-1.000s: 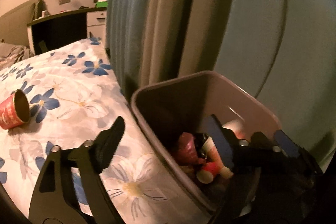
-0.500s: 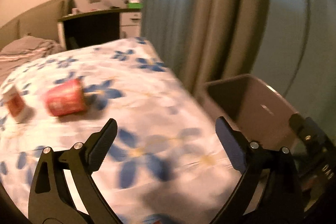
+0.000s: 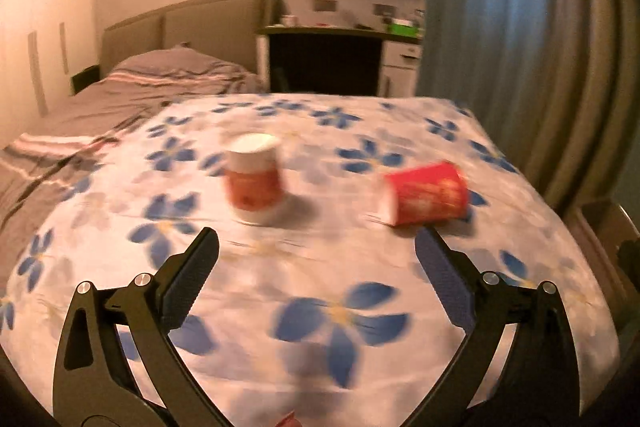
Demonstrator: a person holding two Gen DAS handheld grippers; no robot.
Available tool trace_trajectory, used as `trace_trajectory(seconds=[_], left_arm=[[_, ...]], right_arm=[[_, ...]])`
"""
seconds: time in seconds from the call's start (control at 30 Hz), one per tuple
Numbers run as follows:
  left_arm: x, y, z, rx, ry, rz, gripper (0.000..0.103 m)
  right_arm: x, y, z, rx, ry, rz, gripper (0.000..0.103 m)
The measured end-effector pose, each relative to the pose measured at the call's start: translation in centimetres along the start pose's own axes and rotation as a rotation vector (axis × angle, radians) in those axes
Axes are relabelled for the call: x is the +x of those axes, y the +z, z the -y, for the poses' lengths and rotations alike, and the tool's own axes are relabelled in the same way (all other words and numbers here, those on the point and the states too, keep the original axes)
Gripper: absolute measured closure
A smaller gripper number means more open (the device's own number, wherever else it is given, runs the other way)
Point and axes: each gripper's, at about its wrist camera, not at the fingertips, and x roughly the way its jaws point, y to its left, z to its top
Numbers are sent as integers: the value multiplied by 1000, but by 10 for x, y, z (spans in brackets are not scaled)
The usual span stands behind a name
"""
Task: Collect trash
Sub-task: 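Move both open tools back toward the last two cups on the bed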
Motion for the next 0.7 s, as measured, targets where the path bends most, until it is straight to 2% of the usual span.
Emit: trace_trajectory(seconds=[0.17,0.33,0.53,0.7], left_arm=[[7,8,-38,-27,52,7,6],[16,10,-58,-49,50,7,6],[33,14,-66,-71,41,-5,6],[52,18,-64,-64,41,-29,6]], right_arm=[[28,7,-44,-57,61,-24,6],[65,11,-79,-100,90,-60,6],[116,13,-111,-148,71,-131,6],[145,14,-120,-158,49,-161,6]])
